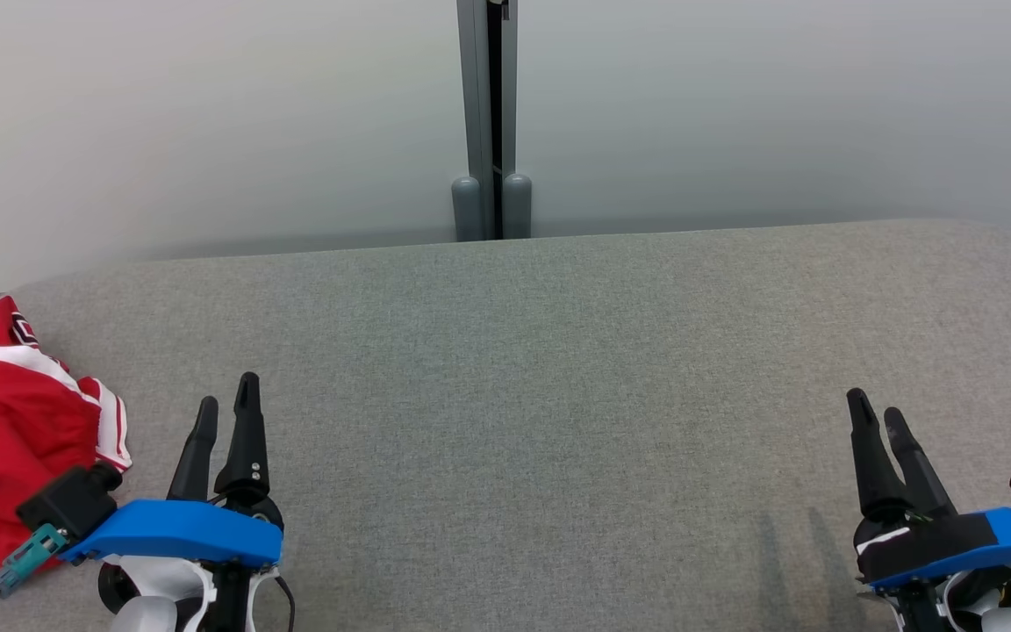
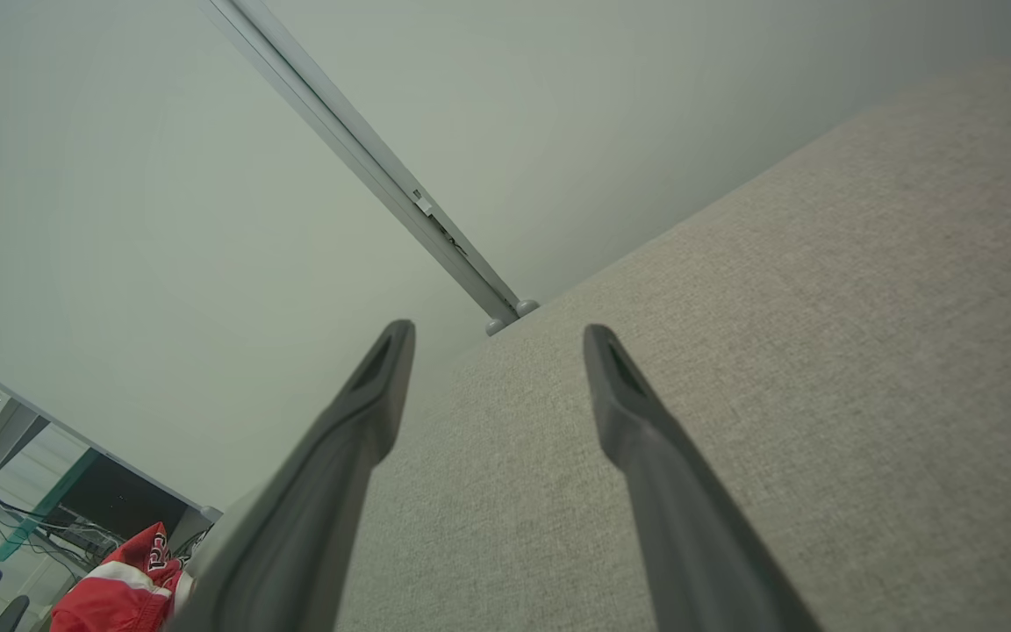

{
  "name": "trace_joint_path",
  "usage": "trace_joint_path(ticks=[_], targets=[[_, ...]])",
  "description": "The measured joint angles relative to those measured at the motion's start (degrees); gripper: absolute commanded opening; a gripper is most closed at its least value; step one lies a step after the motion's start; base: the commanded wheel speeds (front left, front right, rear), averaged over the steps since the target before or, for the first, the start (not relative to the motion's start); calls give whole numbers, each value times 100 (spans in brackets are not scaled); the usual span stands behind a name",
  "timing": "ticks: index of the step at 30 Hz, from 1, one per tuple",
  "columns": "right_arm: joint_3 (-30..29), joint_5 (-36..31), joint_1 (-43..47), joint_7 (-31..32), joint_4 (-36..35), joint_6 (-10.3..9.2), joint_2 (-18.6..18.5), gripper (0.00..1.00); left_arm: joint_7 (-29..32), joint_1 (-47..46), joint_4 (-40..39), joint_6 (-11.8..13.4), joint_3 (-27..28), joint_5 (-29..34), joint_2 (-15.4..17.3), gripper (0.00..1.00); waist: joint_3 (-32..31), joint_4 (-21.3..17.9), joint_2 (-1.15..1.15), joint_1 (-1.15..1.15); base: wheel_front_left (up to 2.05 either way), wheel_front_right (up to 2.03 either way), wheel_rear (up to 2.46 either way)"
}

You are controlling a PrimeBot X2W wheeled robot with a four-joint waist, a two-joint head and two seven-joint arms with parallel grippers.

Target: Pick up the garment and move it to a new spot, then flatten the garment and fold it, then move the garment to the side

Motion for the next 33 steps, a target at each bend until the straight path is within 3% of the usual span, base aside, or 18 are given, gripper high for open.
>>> trace_joint_path(ticks=[33], targets=[[96,-2081,106,-64,-201,2,19,100,-516,-47,437,-1,-291,2004,238,100,-13,6,0,-1,0,0,0]])
